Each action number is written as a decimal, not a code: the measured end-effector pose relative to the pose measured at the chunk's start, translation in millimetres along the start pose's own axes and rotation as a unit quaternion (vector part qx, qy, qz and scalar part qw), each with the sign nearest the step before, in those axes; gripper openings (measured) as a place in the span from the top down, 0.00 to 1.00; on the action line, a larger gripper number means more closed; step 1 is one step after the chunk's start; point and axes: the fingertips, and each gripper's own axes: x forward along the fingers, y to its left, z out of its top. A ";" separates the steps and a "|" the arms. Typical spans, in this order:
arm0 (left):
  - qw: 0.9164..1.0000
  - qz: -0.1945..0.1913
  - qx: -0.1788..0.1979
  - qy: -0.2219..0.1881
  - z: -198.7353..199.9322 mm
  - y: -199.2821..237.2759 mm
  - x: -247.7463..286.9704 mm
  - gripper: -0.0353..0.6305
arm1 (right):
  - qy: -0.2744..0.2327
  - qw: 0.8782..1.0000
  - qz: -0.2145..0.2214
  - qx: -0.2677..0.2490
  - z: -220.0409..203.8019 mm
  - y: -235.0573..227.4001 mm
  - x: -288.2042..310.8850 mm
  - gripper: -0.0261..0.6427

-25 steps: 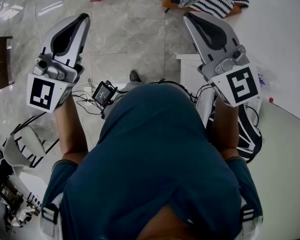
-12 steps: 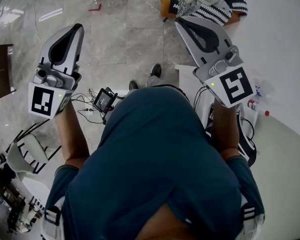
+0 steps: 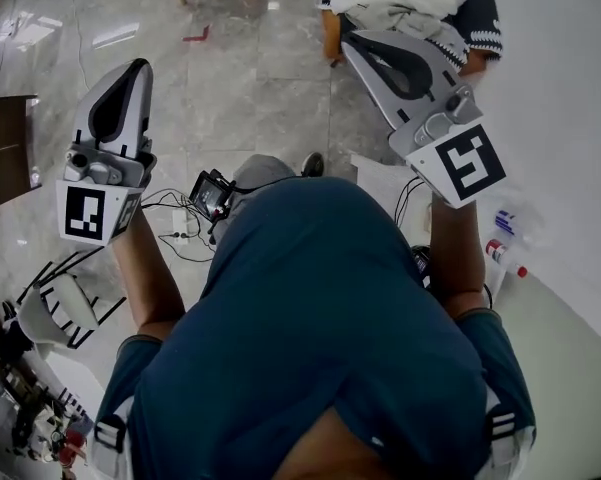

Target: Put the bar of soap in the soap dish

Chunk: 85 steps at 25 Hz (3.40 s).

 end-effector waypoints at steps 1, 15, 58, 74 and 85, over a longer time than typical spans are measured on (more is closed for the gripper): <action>1.000 0.004 -0.002 0.003 -2.3 4.8 3.8 0.94 | -0.002 1.000 0.003 0.003 -0.9 -6.0 6.2 0.94; 0.999 0.046 -0.010 -0.012 -45.0 191.4 36.6 0.94 | -0.008 0.999 0.031 -0.016 12.1 -64.2 194.9 0.94; 0.925 0.352 0.108 -0.092 -135.5 -42.4 -253.9 0.94 | -0.196 0.914 0.254 -0.249 -46.9 197.3 129.1 0.94; 0.903 0.399 0.103 -0.126 -125.0 103.4 -380.2 0.94 | -0.176 0.897 0.302 -0.271 44.7 305.8 282.6 0.94; 0.872 0.475 0.071 -0.097 -126.6 201.5 -404.7 0.94 | -0.189 0.856 0.385 -0.288 106.3 313.8 407.1 0.94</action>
